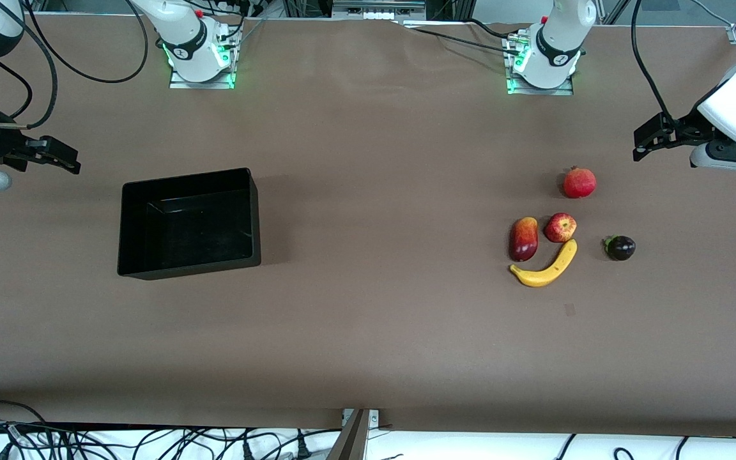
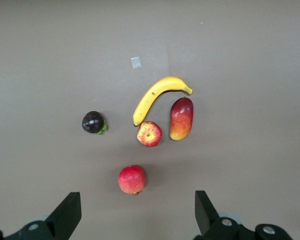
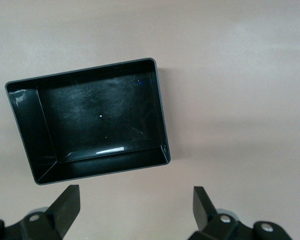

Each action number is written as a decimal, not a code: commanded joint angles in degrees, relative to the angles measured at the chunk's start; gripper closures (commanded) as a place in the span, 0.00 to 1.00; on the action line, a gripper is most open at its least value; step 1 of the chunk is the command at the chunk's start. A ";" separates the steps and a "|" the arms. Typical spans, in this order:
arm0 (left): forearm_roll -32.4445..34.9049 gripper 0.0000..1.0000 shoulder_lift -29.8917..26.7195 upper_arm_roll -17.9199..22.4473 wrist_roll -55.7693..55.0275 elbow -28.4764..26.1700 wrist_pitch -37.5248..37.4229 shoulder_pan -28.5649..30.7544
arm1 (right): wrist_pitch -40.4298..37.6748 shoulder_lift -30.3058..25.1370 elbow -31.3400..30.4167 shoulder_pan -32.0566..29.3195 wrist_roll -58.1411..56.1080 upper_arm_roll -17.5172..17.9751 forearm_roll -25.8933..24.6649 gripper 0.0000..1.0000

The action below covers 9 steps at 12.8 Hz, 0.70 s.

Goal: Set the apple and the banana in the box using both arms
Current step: 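Reach the right gripper down to the black box's rim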

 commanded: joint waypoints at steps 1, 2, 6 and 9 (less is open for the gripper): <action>0.28 0.00 0.89 -1.13 0.18 1.85 -0.76 -0.40 | -2.41 0.10 0.49 -0.61 1.28 0.80 0.70 0.00; 0.19 0.00 0.89 -1.23 0.18 1.77 -0.76 -0.40 | -2.60 0.18 1.01 -0.53 0.77 0.80 0.61 0.00; 0.19 0.00 0.80 -1.32 0.10 1.77 -0.85 -0.40 | -5.31 1.94 1.19 -0.61 1.02 0.53 0.09 0.00; 0.19 0.00 0.80 -1.23 0.10 1.77 -0.76 -0.40 | -7.79 5.26 1.28 -2.88 -1.42 -0.60 -0.27 0.00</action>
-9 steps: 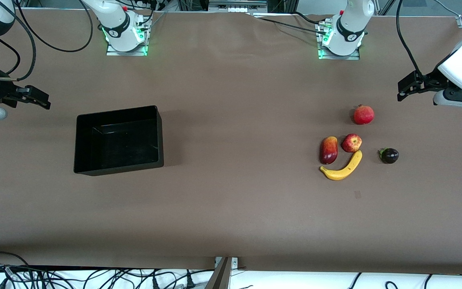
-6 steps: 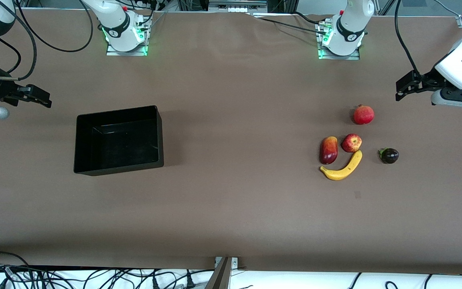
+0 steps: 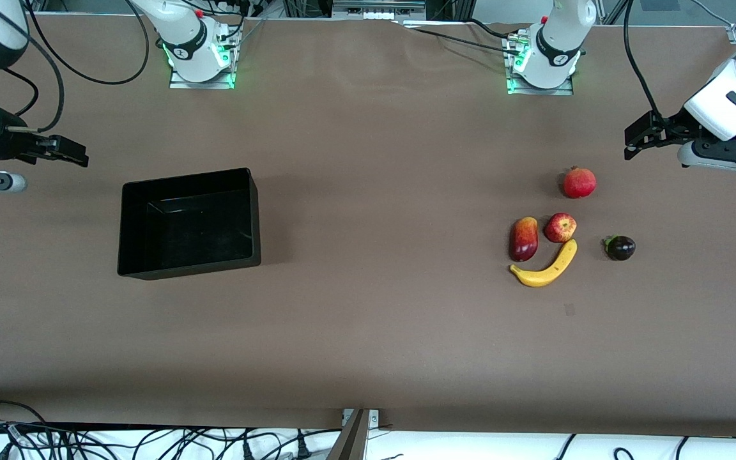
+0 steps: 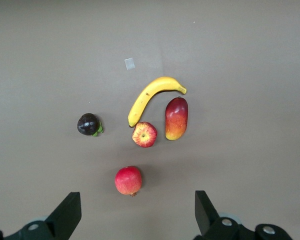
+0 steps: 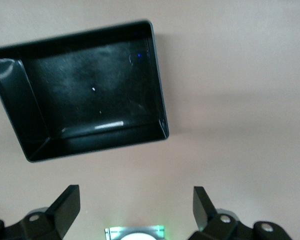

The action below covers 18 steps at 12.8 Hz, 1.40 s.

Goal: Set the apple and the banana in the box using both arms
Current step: 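Reach the right gripper down to the black box's rim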

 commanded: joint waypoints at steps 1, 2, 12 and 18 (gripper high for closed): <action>0.19 0.00 0.80 0.04 0.08 1.73 -0.86 -0.35 | 0.06 5.64 1.60 -2.38 -3.57 -0.34 -0.09 0.00; 0.19 0.00 0.80 0.04 0.17 1.73 -0.87 -0.35 | 3.03 8.63 1.69 -2.56 -4.73 -0.42 -0.70 0.00; 0.19 0.00 0.80 -0.31 -0.01 1.73 -1.04 -0.26 | 31.01 23.33 -11.94 -3.00 -4.56 -0.86 -0.62 1.00; 0.10 0.00 0.80 -0.31 -0.27 1.73 -1.22 -0.26 | 24.09 18.34 -7.04 -2.74 -4.30 -0.52 -0.44 1.00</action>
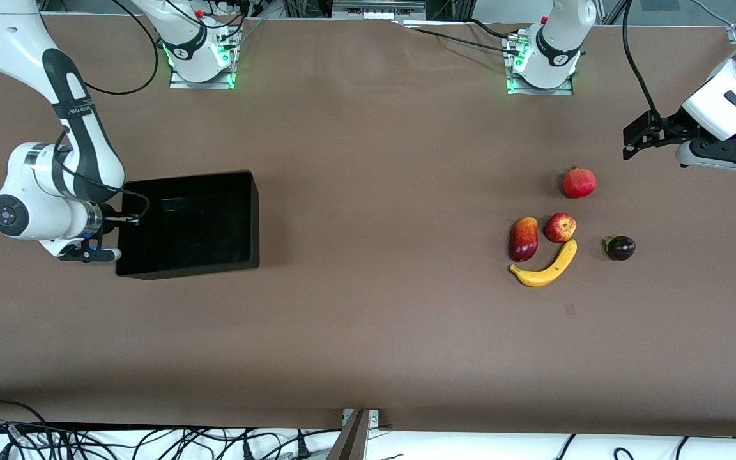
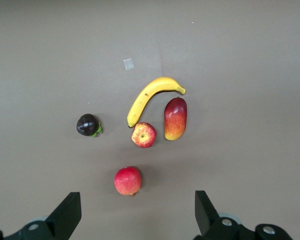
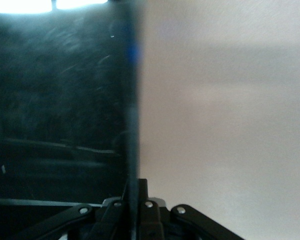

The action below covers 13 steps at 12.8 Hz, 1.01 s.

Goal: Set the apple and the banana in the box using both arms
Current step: 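Push the black box with the right gripper toward the fruit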

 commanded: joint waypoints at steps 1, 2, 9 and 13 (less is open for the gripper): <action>0.10 0.00 0.75 -0.06 -0.25 1.60 -1.19 -0.25 | -9.73 -4.74 6.34 0.92 0.96 1.72 0.25 1.00; 0.10 0.00 0.75 -0.06 -0.25 1.60 -1.19 -0.25 | -14.04 -4.40 10.73 2.50 1.84 2.16 0.34 1.00; 0.10 0.00 0.75 -0.06 -0.34 1.60 -1.19 -0.25 | -18.05 1.48 20.51 24.03 20.90 2.26 17.37 1.00; 0.19 0.00 0.75 0.03 -0.16 1.60 -1.28 -0.25 | -5.43 8.25 23.34 34.04 31.80 2.26 23.11 1.00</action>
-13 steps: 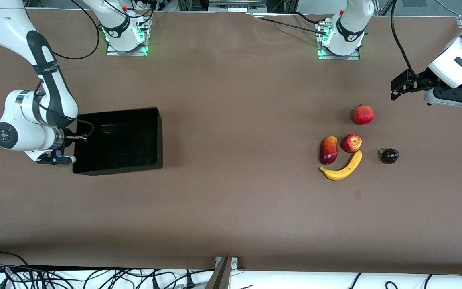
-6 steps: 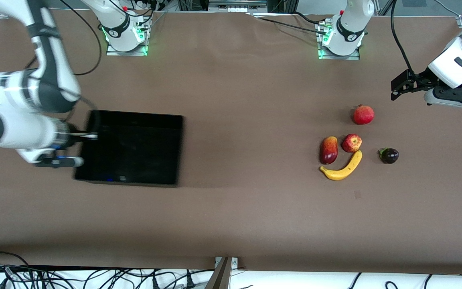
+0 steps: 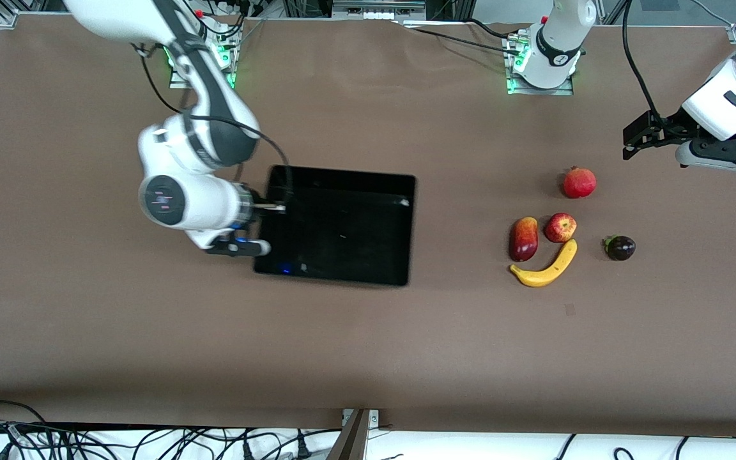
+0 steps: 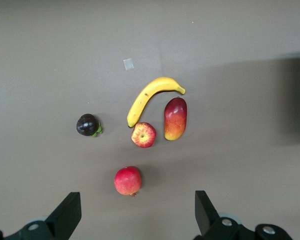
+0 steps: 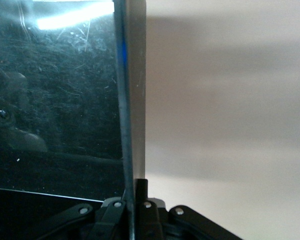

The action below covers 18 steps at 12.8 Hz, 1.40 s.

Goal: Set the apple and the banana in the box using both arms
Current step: 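Push the black box with the right gripper toward the fruit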

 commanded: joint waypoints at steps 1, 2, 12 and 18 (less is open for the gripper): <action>0.19 0.00 0.72 -0.05 -0.07 1.60 -1.36 -0.25 | 7.28 5.08 3.51 6.44 5.36 -0.65 2.06 1.00; 0.19 0.00 0.72 -0.05 -0.07 1.68 -1.28 -0.25 | 9.66 6.66 3.77 9.52 5.81 -0.83 1.72 1.00; 0.19 0.00 0.63 -0.93 -0.60 1.60 -3.03 -0.16 | 17.70 9.15 3.86 14.74 4.67 -1.00 -2.07 0.00; 0.19 0.00 0.63 -0.75 -1.92 2.03 -5.49 0.01 | -0.13 -5.17 3.86 12.80 4.67 -11.79 -3.90 0.00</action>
